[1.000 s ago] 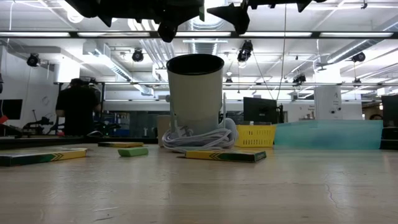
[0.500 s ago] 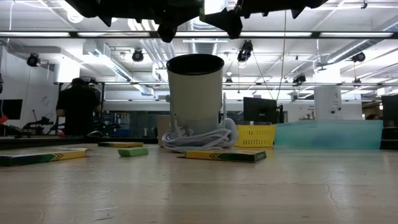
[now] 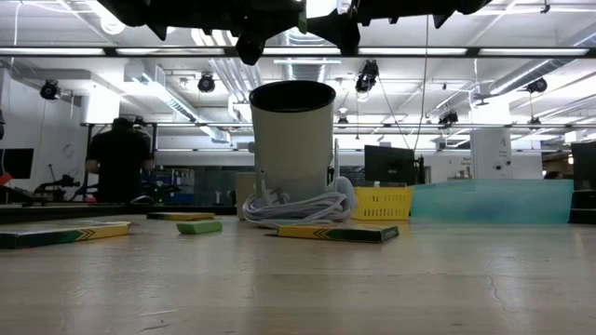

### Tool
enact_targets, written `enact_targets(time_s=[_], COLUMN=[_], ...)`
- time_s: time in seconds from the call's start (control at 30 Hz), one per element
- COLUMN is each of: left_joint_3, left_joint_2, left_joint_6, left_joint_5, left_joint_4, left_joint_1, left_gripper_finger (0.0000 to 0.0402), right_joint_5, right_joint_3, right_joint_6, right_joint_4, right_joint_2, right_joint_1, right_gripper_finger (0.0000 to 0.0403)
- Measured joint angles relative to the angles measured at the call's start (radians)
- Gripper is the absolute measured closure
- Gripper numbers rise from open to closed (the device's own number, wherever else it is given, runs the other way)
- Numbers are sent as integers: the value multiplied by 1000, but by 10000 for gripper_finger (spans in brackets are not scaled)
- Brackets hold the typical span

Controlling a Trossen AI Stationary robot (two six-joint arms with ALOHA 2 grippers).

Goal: Pick & Place School Supplies
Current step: Put the green eraser into the yellow bin

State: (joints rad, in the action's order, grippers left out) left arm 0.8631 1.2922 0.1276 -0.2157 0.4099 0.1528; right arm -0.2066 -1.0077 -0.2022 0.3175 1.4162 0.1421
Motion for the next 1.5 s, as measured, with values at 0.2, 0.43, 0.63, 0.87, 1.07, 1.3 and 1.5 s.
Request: enact_targets(time_s=[0.2,0.43,0.63,0.87,1.07,1.3,1.5], left_joint_3=[0,0,0,0,0,0,0], left_joint_2=[0,0,0,0,0,0,0], left_joint_6=[0,0,-32,-41,-41,-41,-42], left_joint_5=[0,0,0,0,4,4,4], left_joint_4=[0,0,1,1,1,0,0], left_joint_1=[0,0,0,0,0,0,0], left_gripper_finger=[316,316,316,316,316,316,316], right_joint_5=[0,0,-1,-1,-3,-3,-3], right_joint_3=[0,0,0,0,-1,-1,-1], right_joint_6=[-4,-7,-7,-7,-7,-7,-7], right_joint_4=[-3,-5,-6,-6,-6,-6,-6], right_joint_2=[0,0,-1,-1,-1,-2,-2], right_joint_1=[0,0,0,0,2,2,2], right_gripper_finger=[75,137,182,231,285,336,331])
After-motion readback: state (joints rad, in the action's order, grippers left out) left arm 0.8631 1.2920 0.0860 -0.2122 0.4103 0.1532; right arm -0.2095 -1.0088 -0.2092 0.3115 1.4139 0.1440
